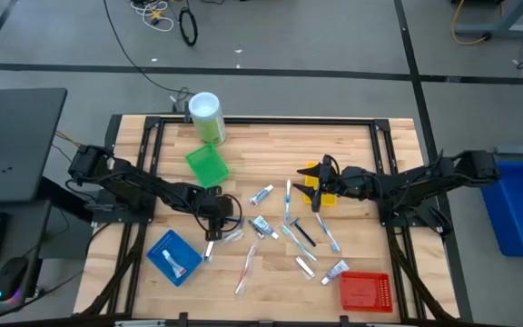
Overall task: Pick & Place Travel size toiletries
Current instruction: Put the left razor into the green bin
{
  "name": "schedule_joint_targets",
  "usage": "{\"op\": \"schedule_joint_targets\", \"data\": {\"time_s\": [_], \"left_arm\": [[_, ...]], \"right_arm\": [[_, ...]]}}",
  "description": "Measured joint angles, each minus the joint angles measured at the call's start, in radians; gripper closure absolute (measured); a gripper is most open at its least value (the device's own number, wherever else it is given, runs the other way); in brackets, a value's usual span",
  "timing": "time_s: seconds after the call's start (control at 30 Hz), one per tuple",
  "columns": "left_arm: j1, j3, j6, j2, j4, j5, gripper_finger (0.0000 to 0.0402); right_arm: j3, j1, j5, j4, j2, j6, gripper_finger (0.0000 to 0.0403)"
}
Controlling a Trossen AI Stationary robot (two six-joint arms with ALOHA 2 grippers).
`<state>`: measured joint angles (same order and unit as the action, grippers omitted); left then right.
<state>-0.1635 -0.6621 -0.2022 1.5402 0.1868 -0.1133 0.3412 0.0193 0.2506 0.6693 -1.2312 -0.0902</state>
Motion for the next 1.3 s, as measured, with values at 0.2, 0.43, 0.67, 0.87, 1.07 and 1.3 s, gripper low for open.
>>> {"op": "schedule_joint_targets", "data": {"time_s": [0.2, 0.43, 0.67, 0.87, 1.07, 1.3], "left_arm": [[0.000, 0.000, 0.001, 0.000, 0.015, 0.042, 0.0288], [0.000, -0.003, -0.004, 0.013, 0.038, 0.044, 0.0362], [-0.011, -0.112, -0.071, -0.003, 0.229, -0.053, 0.0365], [-0.009, -0.295, -0.060, -0.003, 0.590, -0.253, 0.0365], [0.048, -0.470, -0.011, -0.003, 0.901, -0.399, 0.0362], [0.209, -0.478, 0.311, -0.003, 1.012, -0.382, 0.0359]], "right_arm": [[0.000, 0.000, 0.000, 0.001, -0.006, 0.000, 0.0166], [0.000, 0.000, 0.000, 0.008, -0.006, 0.000, 0.0178], [0.000, 0.000, 0.000, 0.011, -0.006, 0.000, 0.0185], [0.000, 0.000, 0.000, 0.012, -0.006, 0.000, 0.0190], [0.000, 0.000, 0.001, 0.011, -0.006, 0.000, 0.0186], [0.000, 0.000, 0.000, 0.011, -0.006, 0.000, 0.0185]]}}
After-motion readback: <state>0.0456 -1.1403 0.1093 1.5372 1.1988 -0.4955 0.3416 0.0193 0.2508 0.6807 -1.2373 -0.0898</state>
